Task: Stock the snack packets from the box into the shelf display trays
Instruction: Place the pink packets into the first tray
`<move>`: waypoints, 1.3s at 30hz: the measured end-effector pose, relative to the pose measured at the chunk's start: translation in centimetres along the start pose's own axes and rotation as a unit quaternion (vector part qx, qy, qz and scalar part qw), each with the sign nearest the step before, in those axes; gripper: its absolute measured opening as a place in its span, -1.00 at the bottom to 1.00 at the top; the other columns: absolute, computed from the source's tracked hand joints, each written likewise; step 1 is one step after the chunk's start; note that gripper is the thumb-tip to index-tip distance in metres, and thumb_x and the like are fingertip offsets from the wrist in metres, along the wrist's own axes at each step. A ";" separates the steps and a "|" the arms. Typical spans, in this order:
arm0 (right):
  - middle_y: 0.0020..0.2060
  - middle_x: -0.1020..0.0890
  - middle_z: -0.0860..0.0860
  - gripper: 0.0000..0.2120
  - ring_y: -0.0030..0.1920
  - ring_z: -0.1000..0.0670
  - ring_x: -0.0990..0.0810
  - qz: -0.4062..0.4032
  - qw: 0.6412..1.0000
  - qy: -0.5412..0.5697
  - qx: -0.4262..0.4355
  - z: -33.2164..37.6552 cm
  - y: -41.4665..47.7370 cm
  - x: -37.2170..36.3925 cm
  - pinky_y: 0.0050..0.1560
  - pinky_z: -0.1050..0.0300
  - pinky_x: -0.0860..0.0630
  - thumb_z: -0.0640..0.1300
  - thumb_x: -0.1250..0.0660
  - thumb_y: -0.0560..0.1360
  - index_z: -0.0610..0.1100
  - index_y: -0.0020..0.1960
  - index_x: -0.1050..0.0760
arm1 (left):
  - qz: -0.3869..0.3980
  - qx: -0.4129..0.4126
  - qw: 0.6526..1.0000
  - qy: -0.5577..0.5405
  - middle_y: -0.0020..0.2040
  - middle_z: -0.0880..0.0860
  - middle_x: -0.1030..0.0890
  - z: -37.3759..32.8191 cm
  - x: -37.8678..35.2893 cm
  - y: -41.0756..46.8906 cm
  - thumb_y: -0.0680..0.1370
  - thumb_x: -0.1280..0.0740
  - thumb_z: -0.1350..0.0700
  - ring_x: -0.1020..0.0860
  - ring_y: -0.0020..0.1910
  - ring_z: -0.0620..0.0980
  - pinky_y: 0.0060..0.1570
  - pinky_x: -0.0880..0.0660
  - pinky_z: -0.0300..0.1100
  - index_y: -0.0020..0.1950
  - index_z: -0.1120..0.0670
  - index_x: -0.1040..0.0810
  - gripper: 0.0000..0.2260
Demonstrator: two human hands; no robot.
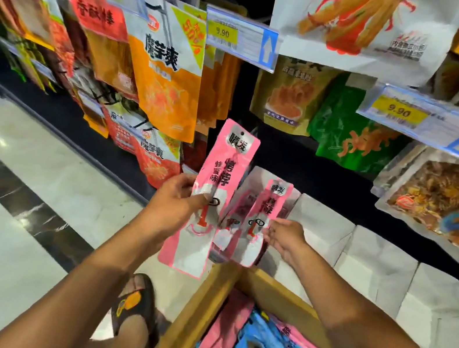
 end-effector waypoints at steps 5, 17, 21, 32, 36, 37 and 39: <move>-0.14 -0.65 -0.21 -0.88 -0.38 -0.05 -0.67 -0.021 0.999 -0.007 -0.040 -2.5 6.0 -3.6 -0.38 0.15 -0.64 -0.41 -0.29 0.57 -0.27 0.08 -0.51 | -0.018 0.007 0.999 -0.047 0.04 0.11 -0.74 0.4 2.9 1.3 0.61 -0.40 0.21 -0.73 -0.03 0.12 -0.01 -0.67 0.03 0.18 0.12 -0.61 -0.85; 0.02 -0.65 -0.17 -0.79 -0.06 -0.14 -0.61 -0.124 0.975 -0.176 -0.048 -7.3 14.1 -7.2 -0.11 0.10 -0.50 -0.20 -0.32 0.59 -0.27 0.18 -0.54 | -0.066 -0.001 0.997 -0.041 -0.03 0.03 -0.76 2.4 5.2 4.6 0.57 -0.42 0.27 -0.73 -0.10 -0.01 -0.19 -0.62 -0.22 0.13 0.11 -0.65 -0.84; -0.05 -0.70 -0.10 -0.73 -0.07 -0.14 -0.67 -0.083 0.978 -0.187 -0.032 -8.2 14.2 -7.5 -0.07 0.02 -0.64 -0.09 -0.50 0.45 -0.15 0.10 -0.61 | -0.071 0.009 0.997 -0.033 -0.04 0.01 -0.76 2.7 5.4 4.6 0.58 -0.43 0.24 -0.74 -0.12 -0.02 -0.21 -0.65 -0.21 0.09 0.08 -0.65 -0.88; 0.09 -0.65 0.08 -0.71 0.03 0.02 -0.64 -0.005 0.962 -0.243 0.126 -5.2 6.9 -3.3 -0.15 0.31 -0.48 -0.17 -0.41 0.52 0.01 0.22 -0.59 | -0.030 0.019 0.999 -0.009 0.09 0.01 -0.73 2.5 4.1 3.3 0.59 -0.44 0.14 -0.73 0.02 0.04 0.14 -0.63 0.17 0.21 0.02 -0.64 -0.80; 0.17 -0.58 -0.03 -0.76 0.11 -0.05 -0.62 -0.036 0.924 -0.338 0.178 -5.8 2.1 3.5 -0.03 0.25 -0.46 -0.19 -0.35 0.58 -0.10 0.24 -0.58 | -0.028 -0.002 1.000 0.008 0.06 0.01 -0.73 2.0 2.7 3.0 0.58 -0.45 0.18 -0.72 0.03 0.04 0.13 -0.62 0.13 0.12 -0.04 -0.66 -0.84; 0.22 -0.56 -0.05 -0.76 0.17 -0.07 -0.60 -0.049 0.905 -0.375 0.194 -6.3 1.3 5.7 0.08 0.21 -0.45 -0.18 -0.35 0.58 -0.11 0.24 -0.58 | -0.033 -0.019 0.999 0.018 0.04 0.01 -0.73 1.8 2.3 3.0 0.57 -0.45 0.22 -0.71 0.02 0.04 0.13 -0.62 0.11 0.08 -0.05 -0.66 -0.83; 0.31 -0.52 -0.05 -0.72 0.32 -0.09 -0.51 -0.070 0.864 -0.456 0.202 -7.2 -0.2 9.6 0.32 0.13 -0.40 -0.10 -0.35 0.58 -0.09 0.29 -0.56 | -0.037 -0.045 0.998 0.037 0.02 0.02 -0.73 1.6 1.2 3.0 0.56 -0.45 0.27 -0.68 0.00 0.03 0.08 -0.60 0.01 0.05 -0.05 -0.65 -0.79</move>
Point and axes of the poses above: each hand's wrist, its own y-axis towards the middle knuckle, its own x-axis out of the back of the hand, z = x × y, the point moved 4 cm from there along y, towards the middle knuckle
